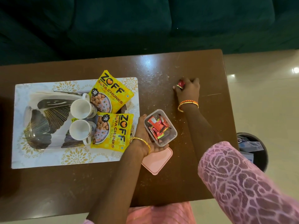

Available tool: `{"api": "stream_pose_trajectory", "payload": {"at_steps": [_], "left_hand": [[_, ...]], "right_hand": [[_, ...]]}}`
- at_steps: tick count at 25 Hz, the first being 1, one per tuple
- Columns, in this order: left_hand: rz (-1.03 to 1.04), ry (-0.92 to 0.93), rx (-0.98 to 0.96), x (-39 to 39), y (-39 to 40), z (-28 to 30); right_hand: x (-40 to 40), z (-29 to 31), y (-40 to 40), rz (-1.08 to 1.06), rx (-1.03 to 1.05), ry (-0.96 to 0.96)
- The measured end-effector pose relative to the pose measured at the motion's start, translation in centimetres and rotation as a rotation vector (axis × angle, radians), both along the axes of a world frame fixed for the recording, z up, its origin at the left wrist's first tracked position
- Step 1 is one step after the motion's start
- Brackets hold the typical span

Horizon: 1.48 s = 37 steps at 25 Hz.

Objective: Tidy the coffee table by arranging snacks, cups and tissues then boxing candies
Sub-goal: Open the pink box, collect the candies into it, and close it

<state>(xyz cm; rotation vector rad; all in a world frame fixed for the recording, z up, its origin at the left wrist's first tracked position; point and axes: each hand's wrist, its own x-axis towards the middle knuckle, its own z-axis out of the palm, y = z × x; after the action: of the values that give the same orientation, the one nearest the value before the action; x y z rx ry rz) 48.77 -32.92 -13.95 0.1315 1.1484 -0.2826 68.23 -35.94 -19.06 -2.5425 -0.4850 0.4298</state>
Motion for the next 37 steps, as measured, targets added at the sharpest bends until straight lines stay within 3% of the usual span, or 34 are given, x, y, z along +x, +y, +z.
{"api": "stream_pose_trajectory", "payload": {"at_steps": [5, 10, 14, 21, 24, 27, 32, 34, 37], "left_hand": [[0.009, 0.010, -0.011, -0.1, -0.2, 0.0], [0.011, -0.010, -0.014, -0.2, -0.2, -0.1], [0.022, 0.036, -0.007, -0.1, -0.5, 0.0], [0.046, 0.070, -0.001, -0.5, -1.0, 0.1], [0.068, 0.067, 0.032, -1.1, -0.8, 0.1], [0.074, 0.069, 0.057, -2.8, -0.8, -0.3], [0.050, 0.086, -0.001, -6.7, -2.2, -0.1], [0.034, 0.099, -0.013, -8.2, -2.9, -0.1], [-0.004, 0.139, -0.024, -10.6, -4.2, -0.6]], "right_hand": [[-1.3, 0.3, -0.8, -0.031, -0.006, -0.067], [-4.3, 4.0, -4.3, -0.289, 0.256, 0.133], [-11.0, 6.8, -7.9, -0.180, 0.438, 0.278], [-16.1, 6.0, -8.4, -0.099, 0.417, 0.117], [-15.0, 5.3, -8.4, -0.239, 0.493, 0.079], [-13.9, 4.1, -9.7, -0.385, 0.343, 0.184], [-16.7, 2.7, -13.1, 0.240, -0.097, 0.265], [-18.7, 2.4, -13.9, 0.329, -0.234, 0.249], [-21.4, 1.8, -13.9, 0.298, -0.332, 0.135]]}}
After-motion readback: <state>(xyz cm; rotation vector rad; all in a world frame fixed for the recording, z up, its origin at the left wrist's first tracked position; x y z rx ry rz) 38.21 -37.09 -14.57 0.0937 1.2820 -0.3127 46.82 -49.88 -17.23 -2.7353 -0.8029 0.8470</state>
